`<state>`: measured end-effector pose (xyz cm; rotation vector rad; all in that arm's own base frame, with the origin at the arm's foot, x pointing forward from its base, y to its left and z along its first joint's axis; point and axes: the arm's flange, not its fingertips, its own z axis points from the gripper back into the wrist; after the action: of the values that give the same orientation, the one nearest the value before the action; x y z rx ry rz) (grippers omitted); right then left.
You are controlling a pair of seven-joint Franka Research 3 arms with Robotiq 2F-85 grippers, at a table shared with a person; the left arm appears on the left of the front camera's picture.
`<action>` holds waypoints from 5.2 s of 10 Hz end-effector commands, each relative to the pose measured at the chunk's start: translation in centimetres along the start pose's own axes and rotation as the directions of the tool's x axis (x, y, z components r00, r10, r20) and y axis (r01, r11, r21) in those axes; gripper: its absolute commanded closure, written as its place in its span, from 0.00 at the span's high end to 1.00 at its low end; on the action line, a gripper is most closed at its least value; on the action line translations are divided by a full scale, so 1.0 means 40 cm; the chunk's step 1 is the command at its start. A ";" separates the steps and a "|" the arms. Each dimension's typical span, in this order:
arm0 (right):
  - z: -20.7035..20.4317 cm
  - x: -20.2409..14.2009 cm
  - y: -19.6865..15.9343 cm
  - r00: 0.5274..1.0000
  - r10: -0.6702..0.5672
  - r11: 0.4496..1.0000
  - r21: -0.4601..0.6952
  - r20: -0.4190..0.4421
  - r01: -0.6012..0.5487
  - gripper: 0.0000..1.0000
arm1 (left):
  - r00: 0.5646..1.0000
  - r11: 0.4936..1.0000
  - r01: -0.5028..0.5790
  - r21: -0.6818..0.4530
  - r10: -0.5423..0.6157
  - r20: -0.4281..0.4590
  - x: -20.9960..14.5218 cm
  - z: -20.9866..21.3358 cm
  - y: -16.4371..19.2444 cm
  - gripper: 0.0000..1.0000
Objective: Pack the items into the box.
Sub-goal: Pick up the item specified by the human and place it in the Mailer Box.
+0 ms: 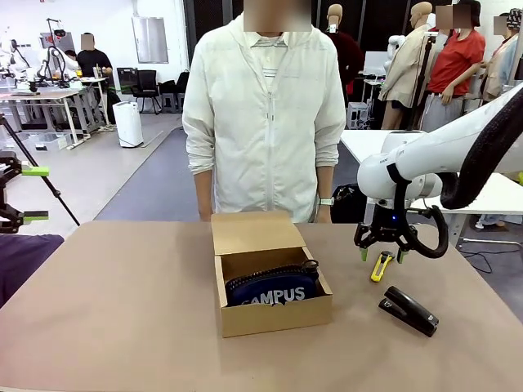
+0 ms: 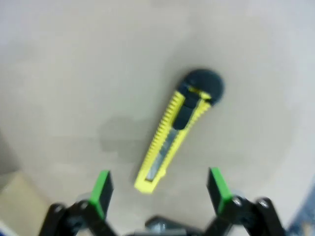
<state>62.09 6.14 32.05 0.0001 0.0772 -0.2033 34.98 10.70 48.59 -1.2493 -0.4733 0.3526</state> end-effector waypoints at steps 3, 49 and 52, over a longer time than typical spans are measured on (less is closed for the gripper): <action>0.002 -0.017 -0.005 0.882 -0.470 0.882 -0.052 -0.035 0.468 1.00 | 1.000 1.000 -0.004 -0.002 0.004 -0.010 0.002 0.008 -0.004 0.97; 0.411 -0.247 0.279 0.589 0.762 0.614 -0.013 0.267 -0.789 0.00 | 1.000 1.000 -0.004 -0.002 0.004 -0.010 0.002 0.008 -0.004 0.97; 0.428 -0.371 0.577 -0.019 0.978 0.033 -0.245 0.207 -0.969 0.00 | 1.000 1.000 -0.004 -0.002 0.004 -0.010 0.002 0.008 -0.004 0.97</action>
<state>52.15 30.78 50.54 0.0213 -0.1592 0.7625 35.02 10.71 48.57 -1.2492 -0.4723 0.3530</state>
